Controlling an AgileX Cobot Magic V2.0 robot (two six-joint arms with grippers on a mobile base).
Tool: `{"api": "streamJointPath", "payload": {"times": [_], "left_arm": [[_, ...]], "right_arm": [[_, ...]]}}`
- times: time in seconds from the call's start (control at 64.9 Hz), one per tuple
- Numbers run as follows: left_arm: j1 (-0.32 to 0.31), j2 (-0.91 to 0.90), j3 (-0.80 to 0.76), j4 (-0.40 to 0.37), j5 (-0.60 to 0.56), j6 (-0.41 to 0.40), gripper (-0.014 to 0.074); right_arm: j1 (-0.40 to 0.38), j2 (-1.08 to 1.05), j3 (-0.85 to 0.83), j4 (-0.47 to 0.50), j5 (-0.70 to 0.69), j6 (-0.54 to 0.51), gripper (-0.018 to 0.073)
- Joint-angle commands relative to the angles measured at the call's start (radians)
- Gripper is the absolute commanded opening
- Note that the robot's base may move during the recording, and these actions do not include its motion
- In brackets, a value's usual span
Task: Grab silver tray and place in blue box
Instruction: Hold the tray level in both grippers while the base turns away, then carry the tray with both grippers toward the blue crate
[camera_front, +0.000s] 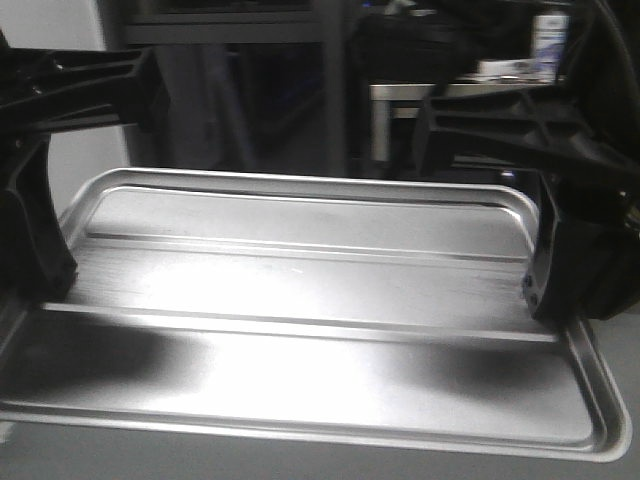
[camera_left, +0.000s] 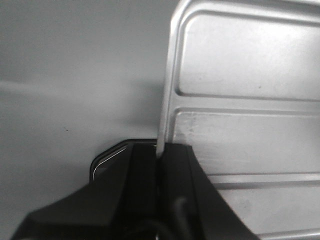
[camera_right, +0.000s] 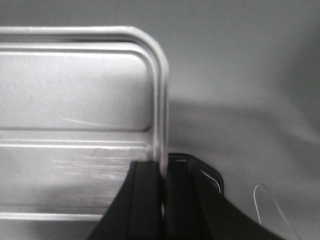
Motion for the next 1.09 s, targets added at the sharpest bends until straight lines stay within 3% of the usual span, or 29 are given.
{"api": "streamJointPath", "payload": {"times": [0.0,0.493,1.078], "left_arm": [[-0.004,-0.025,-0.023,0.045,0.026,-0.012,-0.0104],[-0.004,-0.025,-0.023,0.045,0.026,-0.012,-0.0104],[-0.004,-0.025,-0.023,0.045,0.026,-0.012,-0.0104]], "right_arm": [[-0.004,-0.028,-0.020,-0.048,0.037,-0.004,0.0050],[-0.004,-0.028,-0.020,-0.048,0.054,-0.004,0.0050],[-0.004,-0.028,-0.020,-0.048,0.237,-0.004,0.0050]]}}
